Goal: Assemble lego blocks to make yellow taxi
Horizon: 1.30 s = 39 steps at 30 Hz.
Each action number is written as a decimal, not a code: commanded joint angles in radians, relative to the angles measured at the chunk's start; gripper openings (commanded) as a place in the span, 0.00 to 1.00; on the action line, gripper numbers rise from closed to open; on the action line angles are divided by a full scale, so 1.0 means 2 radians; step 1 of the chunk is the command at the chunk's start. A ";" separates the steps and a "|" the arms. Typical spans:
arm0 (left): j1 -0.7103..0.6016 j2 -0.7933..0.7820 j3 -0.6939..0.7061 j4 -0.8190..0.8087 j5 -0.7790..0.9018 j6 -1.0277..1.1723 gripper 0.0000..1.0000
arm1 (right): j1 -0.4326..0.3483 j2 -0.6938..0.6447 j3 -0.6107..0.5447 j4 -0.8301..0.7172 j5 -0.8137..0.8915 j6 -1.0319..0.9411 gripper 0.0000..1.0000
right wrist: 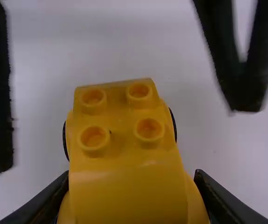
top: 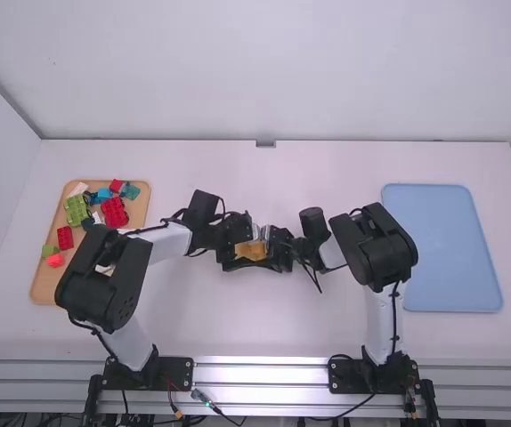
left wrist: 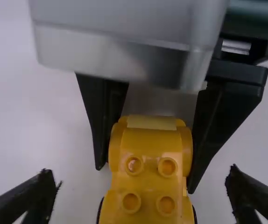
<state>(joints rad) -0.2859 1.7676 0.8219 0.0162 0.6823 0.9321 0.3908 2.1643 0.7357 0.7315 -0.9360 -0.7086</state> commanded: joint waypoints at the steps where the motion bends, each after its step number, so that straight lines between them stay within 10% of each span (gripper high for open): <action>1: 0.003 -0.025 -0.006 -0.004 0.008 0.000 0.99 | 0.000 0.004 0.002 -0.007 0.010 0.003 0.34; 11: 0.043 -0.102 -0.006 -0.078 0.010 0.036 0.99 | 0.000 0.004 0.002 -0.007 0.010 0.003 0.48; 22: 0.196 -0.148 -0.007 -0.173 0.142 0.122 0.99 | -0.010 0.003 0.002 0.043 0.010 0.064 0.41; 29: 0.208 -0.139 -0.040 -0.112 0.148 0.117 0.99 | -0.059 -0.050 0.002 0.031 0.027 0.095 0.42; 39: 0.208 -0.139 -0.108 0.107 0.120 -0.044 0.99 | -0.195 -0.233 0.002 -0.176 0.233 0.095 0.36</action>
<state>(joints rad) 0.1352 1.4818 0.6346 0.1932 0.9348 0.9623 0.0643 1.7844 0.7353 0.4156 -0.6144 -0.5259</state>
